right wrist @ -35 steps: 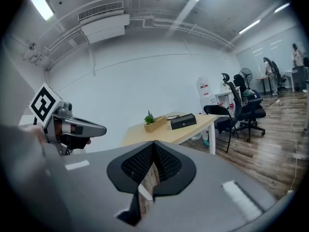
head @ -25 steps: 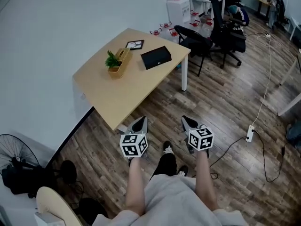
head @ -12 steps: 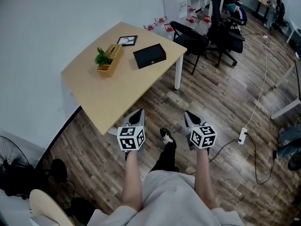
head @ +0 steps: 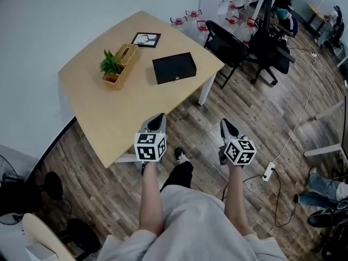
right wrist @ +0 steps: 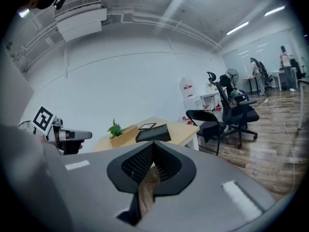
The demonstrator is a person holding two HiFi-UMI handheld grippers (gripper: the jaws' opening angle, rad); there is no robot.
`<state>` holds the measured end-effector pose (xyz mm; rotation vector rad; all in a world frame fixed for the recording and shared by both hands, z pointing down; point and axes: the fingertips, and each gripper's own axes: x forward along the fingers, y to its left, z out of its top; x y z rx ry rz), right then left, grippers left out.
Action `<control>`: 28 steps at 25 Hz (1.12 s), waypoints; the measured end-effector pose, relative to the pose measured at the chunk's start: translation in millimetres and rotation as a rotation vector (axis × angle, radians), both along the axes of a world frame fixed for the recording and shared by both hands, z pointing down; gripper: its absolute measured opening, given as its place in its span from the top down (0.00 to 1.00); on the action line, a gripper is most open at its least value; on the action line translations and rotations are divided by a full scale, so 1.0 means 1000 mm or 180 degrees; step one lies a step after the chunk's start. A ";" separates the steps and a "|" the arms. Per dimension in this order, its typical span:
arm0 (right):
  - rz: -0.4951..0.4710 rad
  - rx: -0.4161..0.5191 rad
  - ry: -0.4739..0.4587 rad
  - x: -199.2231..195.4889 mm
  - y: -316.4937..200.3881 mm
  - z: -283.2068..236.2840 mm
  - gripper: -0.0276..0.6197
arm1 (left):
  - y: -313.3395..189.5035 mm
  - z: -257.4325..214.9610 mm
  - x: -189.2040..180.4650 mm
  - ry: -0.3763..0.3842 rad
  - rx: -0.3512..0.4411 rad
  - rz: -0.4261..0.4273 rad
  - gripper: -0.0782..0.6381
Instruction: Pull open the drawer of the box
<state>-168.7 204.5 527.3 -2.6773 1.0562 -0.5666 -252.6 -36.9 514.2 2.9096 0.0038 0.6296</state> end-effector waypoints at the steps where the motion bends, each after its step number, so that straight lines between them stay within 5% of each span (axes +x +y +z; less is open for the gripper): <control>1: -0.0026 0.0056 0.0001 0.019 -0.010 -0.005 0.95 | -0.009 -0.001 0.017 0.0000 0.0017 -0.0008 0.82; 7: -0.0565 0.0524 -0.0278 0.119 -0.089 -0.032 0.95 | -0.069 -0.023 0.119 0.0070 -0.0047 -0.0159 0.82; 12: -0.1204 0.0283 -0.0398 0.153 -0.155 -0.039 0.95 | -0.109 -0.027 0.171 0.0082 -0.0163 -0.0295 0.82; 19: -0.1286 -0.0221 -0.0084 0.201 -0.184 -0.016 0.95 | -0.127 0.008 0.190 -0.0113 -0.0246 -0.0353 0.82; 24: -0.1550 -0.0461 0.0159 0.229 -0.213 -0.010 0.95 | -0.159 0.016 0.178 -0.0140 -0.0205 -0.0758 0.82; 28: -0.1785 -0.0375 0.0102 0.265 -0.238 -0.003 0.95 | -0.172 0.025 0.181 -0.0137 -0.0198 -0.1052 0.82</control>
